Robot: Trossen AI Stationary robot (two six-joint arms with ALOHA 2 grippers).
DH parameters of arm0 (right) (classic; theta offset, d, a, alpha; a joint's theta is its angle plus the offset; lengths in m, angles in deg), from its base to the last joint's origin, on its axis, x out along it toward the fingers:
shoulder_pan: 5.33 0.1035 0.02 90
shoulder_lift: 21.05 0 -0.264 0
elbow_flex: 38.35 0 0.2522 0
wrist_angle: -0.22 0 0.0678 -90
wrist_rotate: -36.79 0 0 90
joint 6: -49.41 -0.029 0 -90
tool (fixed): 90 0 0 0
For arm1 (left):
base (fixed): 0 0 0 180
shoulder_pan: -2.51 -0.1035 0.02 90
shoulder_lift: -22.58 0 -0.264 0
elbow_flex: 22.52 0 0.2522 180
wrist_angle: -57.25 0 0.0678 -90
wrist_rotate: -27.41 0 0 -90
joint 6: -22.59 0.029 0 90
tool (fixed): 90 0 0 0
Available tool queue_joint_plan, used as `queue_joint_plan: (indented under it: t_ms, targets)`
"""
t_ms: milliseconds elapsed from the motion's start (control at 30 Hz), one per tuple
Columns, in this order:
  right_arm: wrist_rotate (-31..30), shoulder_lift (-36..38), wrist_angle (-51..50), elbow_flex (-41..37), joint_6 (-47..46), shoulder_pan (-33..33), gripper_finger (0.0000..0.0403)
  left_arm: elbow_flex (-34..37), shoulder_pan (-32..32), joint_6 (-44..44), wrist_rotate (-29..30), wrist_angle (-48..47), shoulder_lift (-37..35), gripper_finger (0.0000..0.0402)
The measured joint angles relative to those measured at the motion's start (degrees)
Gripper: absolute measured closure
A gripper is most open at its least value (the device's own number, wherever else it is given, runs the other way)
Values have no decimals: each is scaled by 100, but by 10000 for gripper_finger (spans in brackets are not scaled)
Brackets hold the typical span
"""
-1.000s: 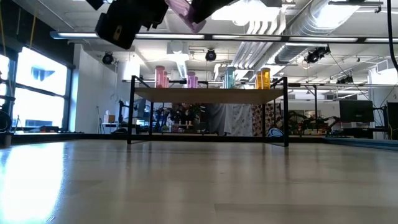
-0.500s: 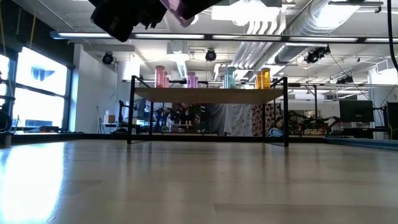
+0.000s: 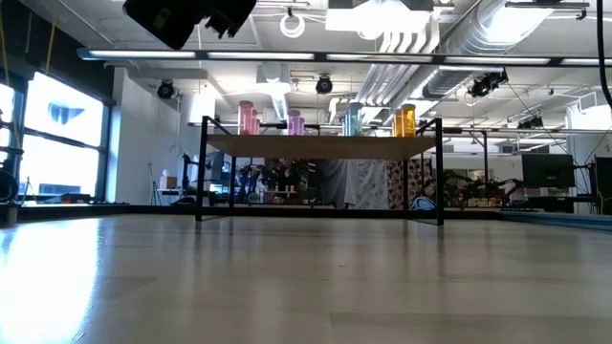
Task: Pick and place medicine bottles onto shelf by color
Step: Put the violet pill bottle on the shelf aligned with the other violet pill bottle
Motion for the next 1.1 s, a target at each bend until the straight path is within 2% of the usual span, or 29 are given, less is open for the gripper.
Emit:
queue_joint_plan:
  t_ms: [333, 800, 1100]
  targets:
    - [4, 2, 103, 44, 9, 22, 320, 0, -3, -389, 43, 305, -1, 165]
    - [23, 2, 182, 44, 140, -95, 320, 0, -3, -378, 67, 451, -1, 284]
    - [-3, 11, 182, 46, 254, -92, 320, 0, -3, -400, 45, 554, -1, 306]
